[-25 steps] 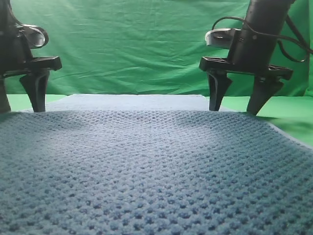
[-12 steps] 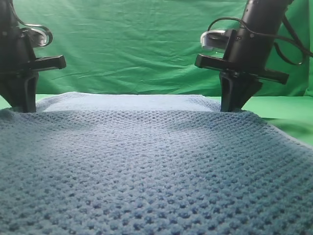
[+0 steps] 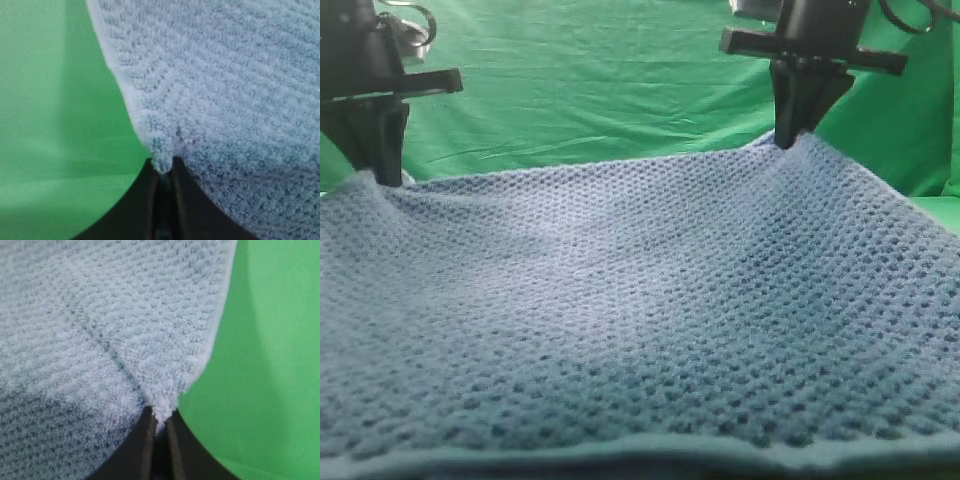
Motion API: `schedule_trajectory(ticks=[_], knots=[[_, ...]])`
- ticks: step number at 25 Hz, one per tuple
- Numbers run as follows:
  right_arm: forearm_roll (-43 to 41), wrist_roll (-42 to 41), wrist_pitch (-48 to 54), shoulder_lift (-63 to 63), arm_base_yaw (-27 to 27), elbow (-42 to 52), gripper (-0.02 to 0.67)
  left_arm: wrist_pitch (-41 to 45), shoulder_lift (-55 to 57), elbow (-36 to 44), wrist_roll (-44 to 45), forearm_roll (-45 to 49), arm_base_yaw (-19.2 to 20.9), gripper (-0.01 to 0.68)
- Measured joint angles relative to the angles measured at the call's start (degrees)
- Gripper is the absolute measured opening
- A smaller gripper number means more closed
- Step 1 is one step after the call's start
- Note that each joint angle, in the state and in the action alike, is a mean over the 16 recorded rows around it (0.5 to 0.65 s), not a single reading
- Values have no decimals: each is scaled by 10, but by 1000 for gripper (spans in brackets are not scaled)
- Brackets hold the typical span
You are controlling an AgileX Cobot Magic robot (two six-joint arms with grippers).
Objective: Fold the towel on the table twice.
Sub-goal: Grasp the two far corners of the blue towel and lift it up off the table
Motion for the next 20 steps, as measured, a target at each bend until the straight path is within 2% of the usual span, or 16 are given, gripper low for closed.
schedule_trajectory(ticks=[5, 10, 20], knots=[[-20, 8, -4, -34, 1, -38, 0, 12, -32, -61, 5, -10, 0, 50], [-32, 10, -41, -60, 1, -79, 0, -15, -64, -116, 28, -45, 0, 50], [-47, 8, -229, -76, 1, -133, 0, -180, -85, -168, 136, -170, 0, 35]])
